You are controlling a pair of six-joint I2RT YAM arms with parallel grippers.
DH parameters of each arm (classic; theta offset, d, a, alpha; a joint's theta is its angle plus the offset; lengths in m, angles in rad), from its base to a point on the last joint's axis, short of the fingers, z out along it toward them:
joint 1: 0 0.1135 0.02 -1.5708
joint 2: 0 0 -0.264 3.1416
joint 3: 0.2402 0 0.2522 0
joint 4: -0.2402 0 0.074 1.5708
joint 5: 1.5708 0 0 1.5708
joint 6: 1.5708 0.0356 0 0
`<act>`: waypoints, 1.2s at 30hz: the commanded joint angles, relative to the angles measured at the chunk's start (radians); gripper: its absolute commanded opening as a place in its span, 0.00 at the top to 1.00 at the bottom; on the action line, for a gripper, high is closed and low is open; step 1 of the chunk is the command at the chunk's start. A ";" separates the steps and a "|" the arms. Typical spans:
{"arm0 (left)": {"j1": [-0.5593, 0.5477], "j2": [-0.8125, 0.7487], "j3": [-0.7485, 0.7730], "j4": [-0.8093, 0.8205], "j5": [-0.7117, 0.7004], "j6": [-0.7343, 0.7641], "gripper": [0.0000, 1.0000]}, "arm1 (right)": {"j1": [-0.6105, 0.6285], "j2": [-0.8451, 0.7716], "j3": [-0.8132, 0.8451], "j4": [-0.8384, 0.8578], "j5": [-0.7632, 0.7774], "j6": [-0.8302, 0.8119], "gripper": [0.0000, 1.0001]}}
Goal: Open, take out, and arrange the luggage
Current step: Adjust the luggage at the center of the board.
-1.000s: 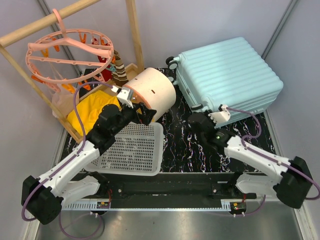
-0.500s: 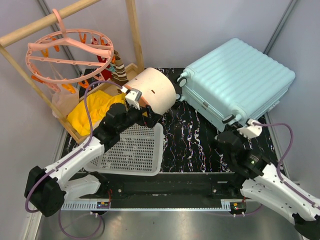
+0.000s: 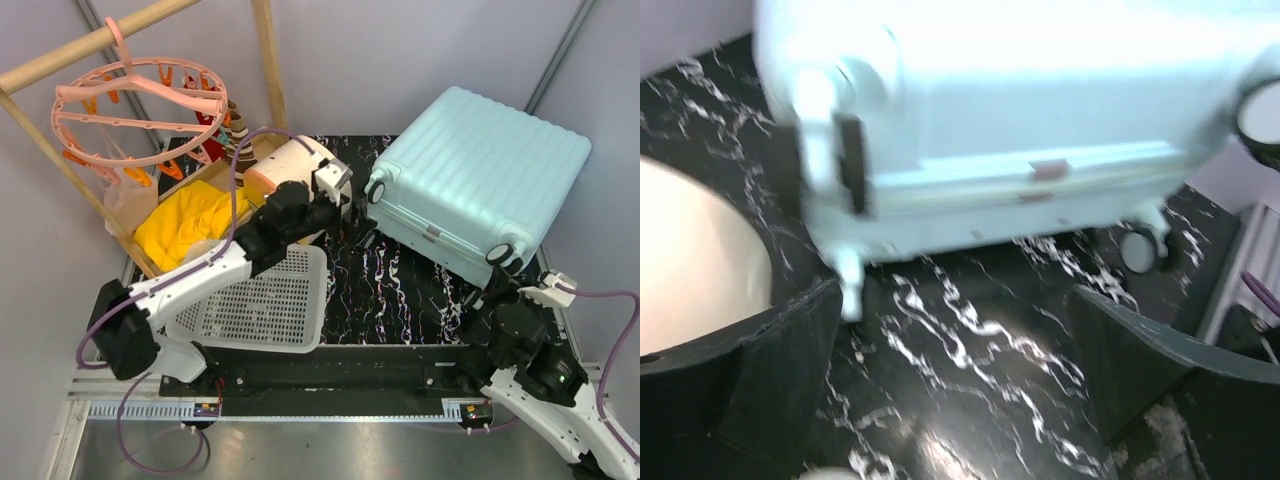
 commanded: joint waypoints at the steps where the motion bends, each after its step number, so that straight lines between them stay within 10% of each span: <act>1: -0.004 0.117 0.156 0.005 -0.056 0.095 0.01 | -0.009 -0.076 0.117 0.308 0.390 -0.114 1.00; 18: -0.021 0.354 0.299 0.019 -0.131 0.126 0.01 | -0.009 -0.088 0.131 0.302 0.401 -0.182 1.00; 24: -0.022 0.361 0.278 0.131 -0.134 0.110 0.49 | -0.009 -0.087 0.121 0.300 0.398 -0.191 0.97; 27: -0.030 0.325 0.215 0.217 -0.122 0.129 0.95 | -0.009 -0.073 0.109 0.300 0.384 -0.185 0.97; 36: -0.111 0.141 -0.098 0.435 -0.120 0.182 1.00 | -0.008 0.045 0.055 0.302 0.314 -0.093 0.96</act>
